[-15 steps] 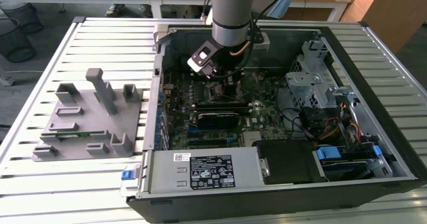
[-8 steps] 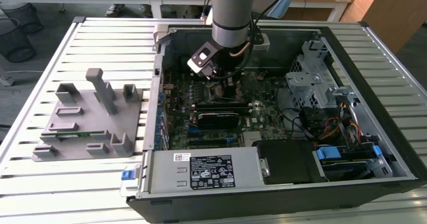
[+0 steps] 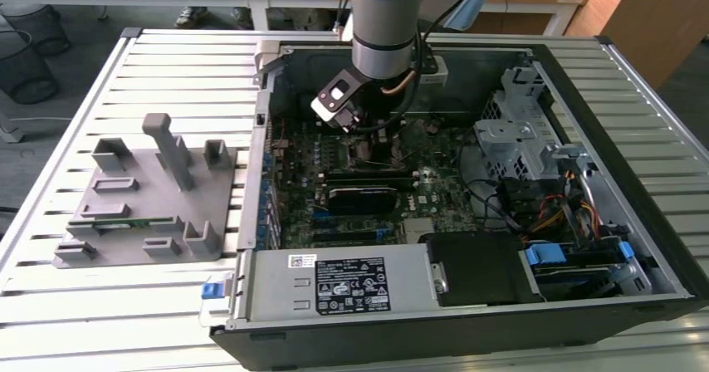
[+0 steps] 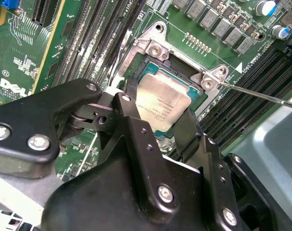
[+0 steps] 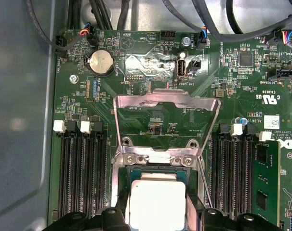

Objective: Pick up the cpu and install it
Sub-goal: 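Place the cpu into insertion slot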

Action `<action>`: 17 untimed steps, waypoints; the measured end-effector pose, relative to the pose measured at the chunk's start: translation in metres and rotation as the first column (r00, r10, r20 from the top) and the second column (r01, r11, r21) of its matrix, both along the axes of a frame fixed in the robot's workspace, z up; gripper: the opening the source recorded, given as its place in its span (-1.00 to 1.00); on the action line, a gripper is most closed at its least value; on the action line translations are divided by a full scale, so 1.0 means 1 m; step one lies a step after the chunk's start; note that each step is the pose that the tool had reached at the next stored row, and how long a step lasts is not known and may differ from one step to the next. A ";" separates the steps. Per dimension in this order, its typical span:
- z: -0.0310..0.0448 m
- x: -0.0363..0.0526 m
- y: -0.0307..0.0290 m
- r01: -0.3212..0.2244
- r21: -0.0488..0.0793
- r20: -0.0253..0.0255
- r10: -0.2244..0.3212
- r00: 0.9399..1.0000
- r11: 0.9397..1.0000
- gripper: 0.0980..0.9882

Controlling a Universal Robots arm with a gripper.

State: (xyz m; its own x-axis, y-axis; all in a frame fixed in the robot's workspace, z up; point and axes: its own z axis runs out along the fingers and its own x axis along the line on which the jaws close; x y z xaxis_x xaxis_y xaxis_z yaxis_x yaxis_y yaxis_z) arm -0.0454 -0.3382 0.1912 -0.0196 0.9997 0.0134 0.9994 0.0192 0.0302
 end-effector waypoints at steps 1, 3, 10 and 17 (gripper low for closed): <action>-0.0002 0.0000 0.0002 0.000 0.001 0.000 0.000 1.000 1.000 0.00; -0.0003 0.0000 0.0001 0.000 0.001 0.000 0.000 1.000 1.000 0.02; 0.0026 0.0000 0.0000 0.000 0.000 0.000 0.000 1.000 1.000 0.16; 0.0139 0.0000 0.0000 0.000 0.000 -0.001 0.000 1.000 1.000 -0.15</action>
